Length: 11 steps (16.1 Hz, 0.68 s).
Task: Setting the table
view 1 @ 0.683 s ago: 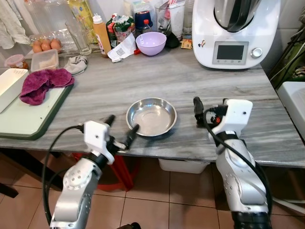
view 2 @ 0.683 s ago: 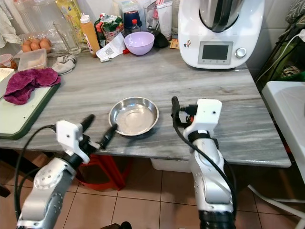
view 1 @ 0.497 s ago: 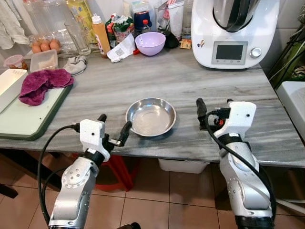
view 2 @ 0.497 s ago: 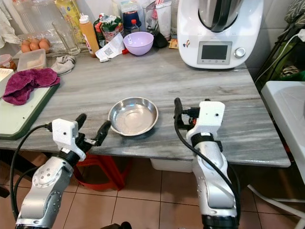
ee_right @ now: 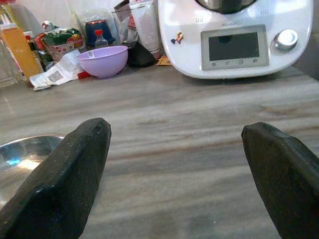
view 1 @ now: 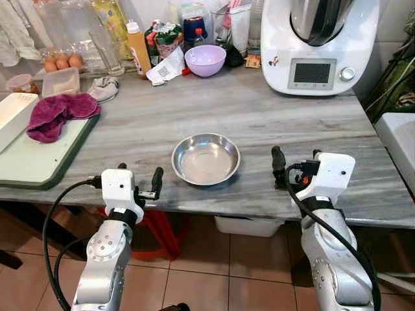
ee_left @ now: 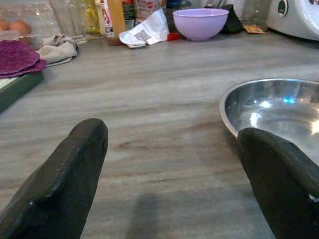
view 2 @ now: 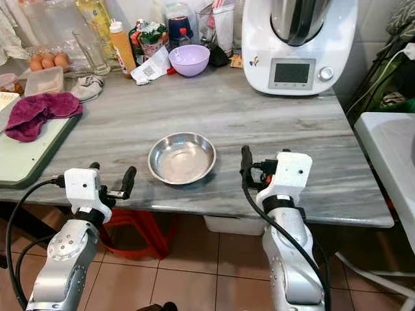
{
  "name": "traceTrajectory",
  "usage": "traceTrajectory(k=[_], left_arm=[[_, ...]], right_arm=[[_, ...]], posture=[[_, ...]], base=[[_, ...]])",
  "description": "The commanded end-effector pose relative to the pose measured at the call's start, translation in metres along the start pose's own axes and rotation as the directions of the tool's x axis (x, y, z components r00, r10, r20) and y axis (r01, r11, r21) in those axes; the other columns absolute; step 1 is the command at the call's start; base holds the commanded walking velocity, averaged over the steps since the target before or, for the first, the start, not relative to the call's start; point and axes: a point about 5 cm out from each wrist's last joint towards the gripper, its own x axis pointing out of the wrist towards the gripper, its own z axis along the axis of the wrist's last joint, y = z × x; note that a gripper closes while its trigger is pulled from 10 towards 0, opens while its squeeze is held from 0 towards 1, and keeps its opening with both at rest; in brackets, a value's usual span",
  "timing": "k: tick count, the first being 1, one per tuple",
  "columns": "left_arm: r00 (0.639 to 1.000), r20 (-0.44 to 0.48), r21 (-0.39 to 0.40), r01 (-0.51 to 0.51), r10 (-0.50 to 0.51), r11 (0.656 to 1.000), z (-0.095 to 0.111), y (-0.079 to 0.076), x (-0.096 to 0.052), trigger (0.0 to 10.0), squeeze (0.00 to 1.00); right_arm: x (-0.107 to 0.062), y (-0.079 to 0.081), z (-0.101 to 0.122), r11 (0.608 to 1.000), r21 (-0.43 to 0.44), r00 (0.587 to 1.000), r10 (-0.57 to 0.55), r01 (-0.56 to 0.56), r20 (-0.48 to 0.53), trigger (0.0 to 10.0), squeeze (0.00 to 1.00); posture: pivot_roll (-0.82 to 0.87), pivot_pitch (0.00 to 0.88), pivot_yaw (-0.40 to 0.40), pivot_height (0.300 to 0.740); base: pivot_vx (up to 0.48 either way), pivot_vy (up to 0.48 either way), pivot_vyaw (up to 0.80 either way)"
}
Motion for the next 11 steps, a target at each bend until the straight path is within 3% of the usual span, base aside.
traceTrajectory(k=[1,2,4,6,11], left_arm=[[1.000,-0.004,0.012,-0.021,0.021,1.000,-0.002,0.004,0.000,10.0,0.00],[1.000,-0.004,0.015,-0.022,0.022,1.000,-0.002,0.004,0.000,10.0,0.00],[1.000,-0.008,0.021,-0.030,0.030,0.999,-0.003,0.004,-0.001,10.0,0.00],[0.999,-0.028,0.029,-0.036,0.037,0.999,-0.007,0.005,-0.004,10.0,0.00],[0.999,-0.036,0.034,-0.034,0.035,0.999,-0.008,0.005,-0.003,10.0,0.00]], right_arm=[[0.001,0.004,0.004,1.000,-0.008,1.000,0.011,-0.011,0.018,10.0,0.00],[0.000,0.007,0.003,0.998,0.033,0.998,0.054,-0.054,0.015,10.0,0.00],[-0.005,0.004,-0.001,1.000,-0.010,0.999,0.025,-0.025,0.034,10.0,0.00],[-0.015,-0.001,-0.005,0.998,0.009,0.998,0.061,-0.061,0.015,10.0,0.00],[-0.016,-0.002,-0.005,0.997,0.004,0.997,0.079,-0.079,0.026,10.0,0.00]], posture=[[-0.15,0.092,0.067,0.740],[-0.15,0.091,0.068,0.740],[-0.15,0.093,0.069,0.740],[-0.15,0.097,0.069,0.740],[-0.15,0.099,0.075,0.740]], base=[[0.000,0.000,0.00],[0.000,0.000,0.00],[0.000,0.000,0.00],[0.000,0.000,0.00],[0.000,0.000,0.00]])
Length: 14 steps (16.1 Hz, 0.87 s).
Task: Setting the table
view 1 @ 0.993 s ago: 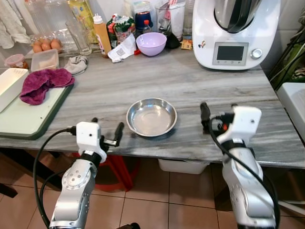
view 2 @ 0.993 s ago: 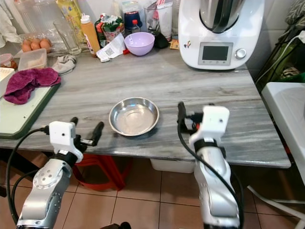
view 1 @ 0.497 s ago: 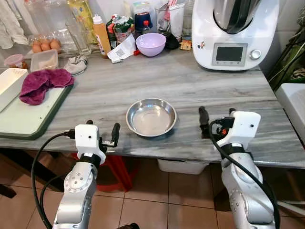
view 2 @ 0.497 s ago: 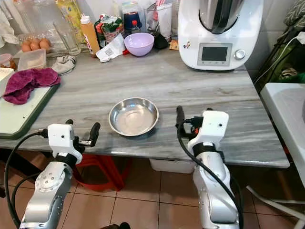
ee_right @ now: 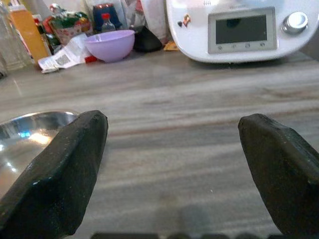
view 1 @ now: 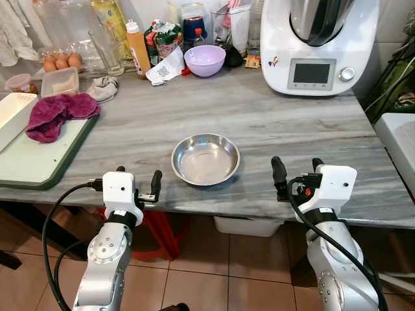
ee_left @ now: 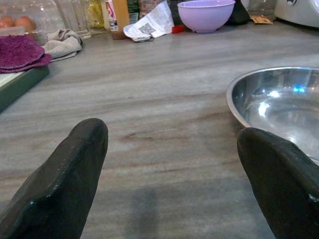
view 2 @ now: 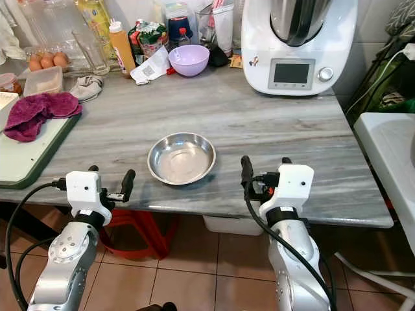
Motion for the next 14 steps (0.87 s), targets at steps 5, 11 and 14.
traceTrajectory(k=[5,11,14], left_arm=[[1.000,-0.022,0.014,-0.007,0.008,1.000,-0.0033,0.0029,0.0001,10.0,0.00],[1.000,-0.030,0.014,-0.006,0.006,1.000,-0.0042,0.0032,0.0004,10.0,0.00],[1.000,-0.031,0.016,-0.004,0.005,1.000,-0.0044,0.0036,0.0005,10.0,0.00]], right_arm=[[0.0000,0.0054,0.0067,0.999,0.011,0.999,0.037,-0.037,0.033,10.0,0.00],[0.0022,0.0062,0.0063,0.999,0.019,0.999,0.038,-0.038,0.032,10.0,0.00],[0.0023,0.0066,0.0059,0.999,0.020,0.999,0.038,-0.039,0.031,10.0,0.00]], posture=[[-0.15,0.098,0.078,0.740],[-0.15,0.099,0.079,0.740],[-0.15,0.099,0.080,0.740]], base=[[-0.107,0.000,0.00],[-0.312,0.000,0.00],[-0.347,0.000,0.00]])
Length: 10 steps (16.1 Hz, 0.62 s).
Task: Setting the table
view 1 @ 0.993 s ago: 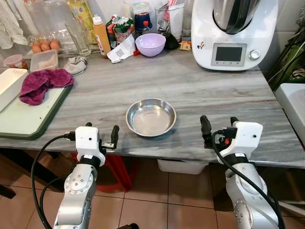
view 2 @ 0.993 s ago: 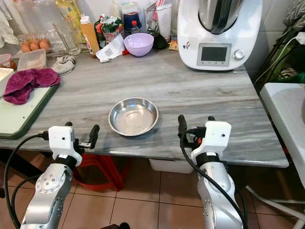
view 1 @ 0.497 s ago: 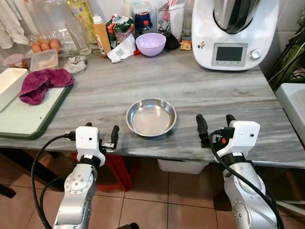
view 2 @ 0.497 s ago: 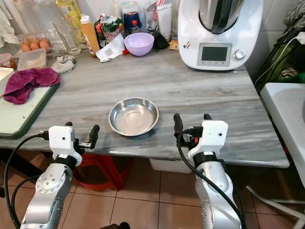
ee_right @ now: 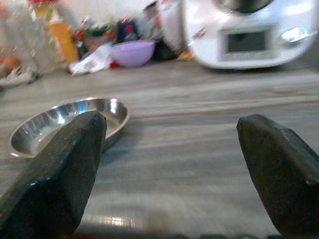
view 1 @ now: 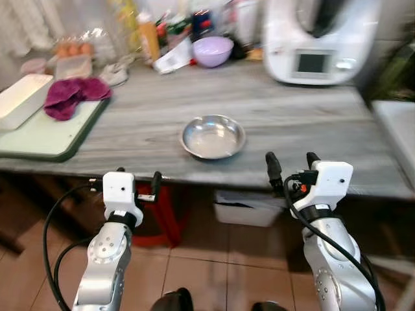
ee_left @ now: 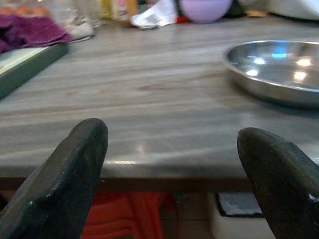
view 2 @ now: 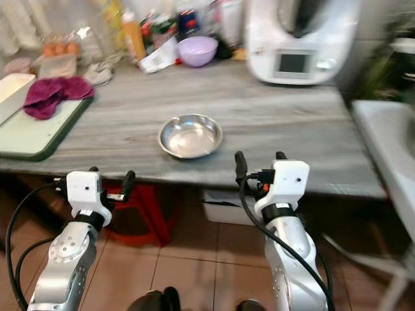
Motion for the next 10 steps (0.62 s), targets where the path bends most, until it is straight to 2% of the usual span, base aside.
traceTrajectory(k=[1,10], left_arm=[[1.000,-0.015,0.005,-0.013,0.013,1.000,-0.0035,0.0031,-0.0030,10.0,0.00],[1.000,-0.016,0.010,-0.002,0.002,1.000,-0.0037,0.0027,-0.0019,10.0,0.00]], right_arm=[[0.0008,-0.0007,0.0010,1.000,0.003,1.000,0.000,0.000,0.003,10.0,0.00],[0.0042,-0.0004,0.0009,1.000,0.002,1.000,0.002,-0.002,0.006,10.0,0.00]], posture=[[-0.15,0.099,0.082,0.740],[-0.14,0.093,0.081,0.740]], base=[[-0.349,0.000,0.00],[-0.347,0.000,0.00]])
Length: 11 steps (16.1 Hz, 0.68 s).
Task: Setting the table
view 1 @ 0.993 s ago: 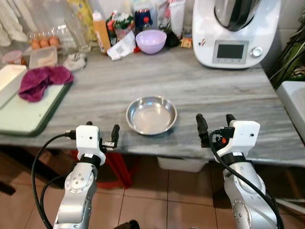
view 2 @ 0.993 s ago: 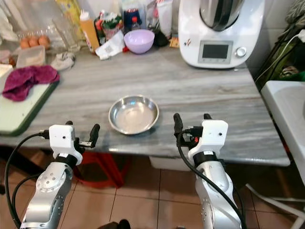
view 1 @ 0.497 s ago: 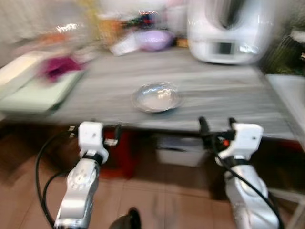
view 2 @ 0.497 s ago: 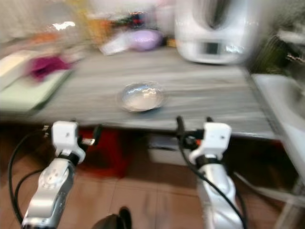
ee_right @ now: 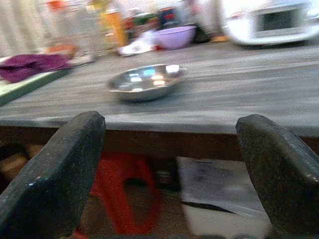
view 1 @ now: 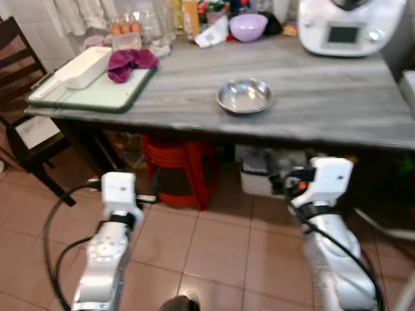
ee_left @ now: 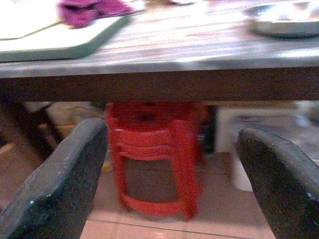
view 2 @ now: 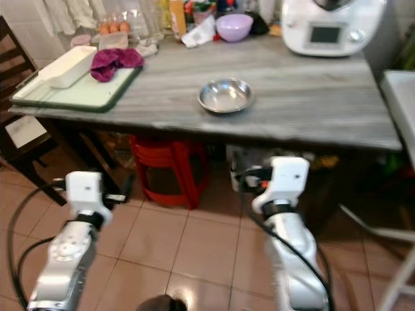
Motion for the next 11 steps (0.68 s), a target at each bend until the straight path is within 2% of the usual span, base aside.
traceTrajectory(k=[1,7,11], left_arm=[[1.000,0.007,0.017,-0.009,0.009,1.000,0.0026,0.0051,0.0003,10.0,0.00],[1.000,0.017,0.026,0.004,-0.004,1.000,0.0035,0.0037,0.0004,10.0,0.00],[0.998,0.041,0.015,0.056,-0.057,0.998,0.0061,0.0026,0.0004,10.0,0.00]], right_arm=[[0.0006,0.0026,0.0001,1.000,0.014,1.000,0.004,-0.004,0.003,10.0,0.00],[0.0030,0.0043,-0.0007,1.000,0.011,1.000,0.014,-0.014,0.003,10.0,0.00],[0.0043,0.0042,-0.0004,1.000,0.008,1.000,0.013,-0.013,0.007,10.0,0.00]], posture=[[-0.14,0.091,0.081,0.740],[-0.14,0.086,0.082,0.740],[-0.14,0.087,0.083,0.740]], base=[[-0.349,0.000,0.00],[-0.334,0.000,0.00],[0.000,0.000,0.00]])
